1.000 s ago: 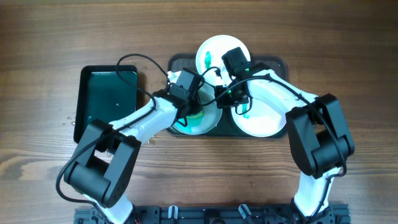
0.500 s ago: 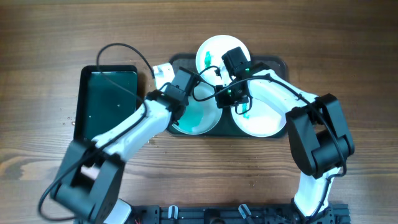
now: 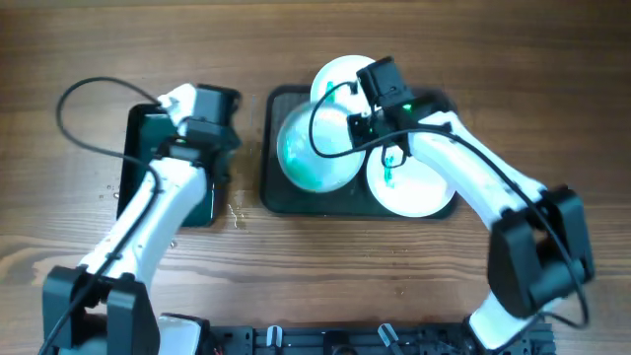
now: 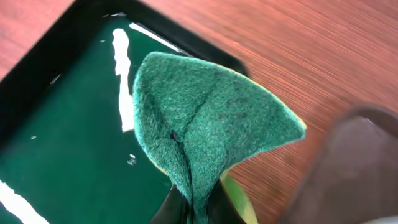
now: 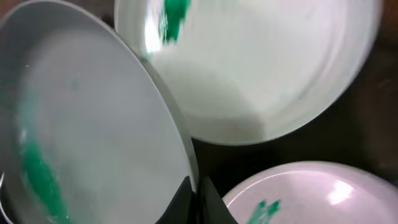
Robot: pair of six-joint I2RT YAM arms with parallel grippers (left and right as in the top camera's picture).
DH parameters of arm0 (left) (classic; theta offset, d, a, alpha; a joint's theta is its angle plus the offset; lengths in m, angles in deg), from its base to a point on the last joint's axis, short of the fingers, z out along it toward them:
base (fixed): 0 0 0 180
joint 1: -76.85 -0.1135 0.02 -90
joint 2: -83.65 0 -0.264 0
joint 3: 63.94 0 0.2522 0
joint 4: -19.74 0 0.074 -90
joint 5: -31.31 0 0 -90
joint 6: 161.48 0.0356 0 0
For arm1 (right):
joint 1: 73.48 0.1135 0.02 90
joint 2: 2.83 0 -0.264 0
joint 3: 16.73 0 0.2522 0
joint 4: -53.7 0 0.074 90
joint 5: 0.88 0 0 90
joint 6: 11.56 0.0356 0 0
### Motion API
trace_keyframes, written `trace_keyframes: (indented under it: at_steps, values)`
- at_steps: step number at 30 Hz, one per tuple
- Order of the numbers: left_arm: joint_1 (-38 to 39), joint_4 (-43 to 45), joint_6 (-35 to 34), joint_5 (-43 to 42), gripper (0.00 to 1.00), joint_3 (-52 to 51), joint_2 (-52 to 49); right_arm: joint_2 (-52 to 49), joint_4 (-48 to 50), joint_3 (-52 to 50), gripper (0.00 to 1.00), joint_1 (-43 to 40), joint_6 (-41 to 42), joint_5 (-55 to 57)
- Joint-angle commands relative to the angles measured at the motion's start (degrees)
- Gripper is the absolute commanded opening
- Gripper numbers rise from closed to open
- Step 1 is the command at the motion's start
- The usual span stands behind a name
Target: Clean dirty plates on tray and stack at the side
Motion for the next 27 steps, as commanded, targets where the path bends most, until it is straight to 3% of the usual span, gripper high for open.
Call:
trace_keyframes:
  at_steps: [1,9,14,19,27]
  values:
    - [-5.03,-0.61,-0.81,-6.62,0.04,-0.28,1.20,5.46,3.04,1.68,0.04,2.89,-6.75,12.81]
    - [-8.61,-3.74,-0.76,-6.60,0.04,-0.28,1.20,7.13,9.44,1.66,0.04,11.69,-24.46,40.17]
    - [-8.59,-3.72,-0.76,-6.60,0.04,-0.28,1.20,7.13,17.09,1.66,0.04,18.16,-43.23,55.23]
    - [-8.59,-3.74,-0.76,-6.60,0.04,-0.28,1.20,7.13,25.59,1.66,0.04,23.34,-60.57,61.72]
    - [-8.59,-3.76,-0.74,-6.60,0.04,-0.28,1.20,7.13,32.54,1.66,0.04,26.51,-73.99,66.34]
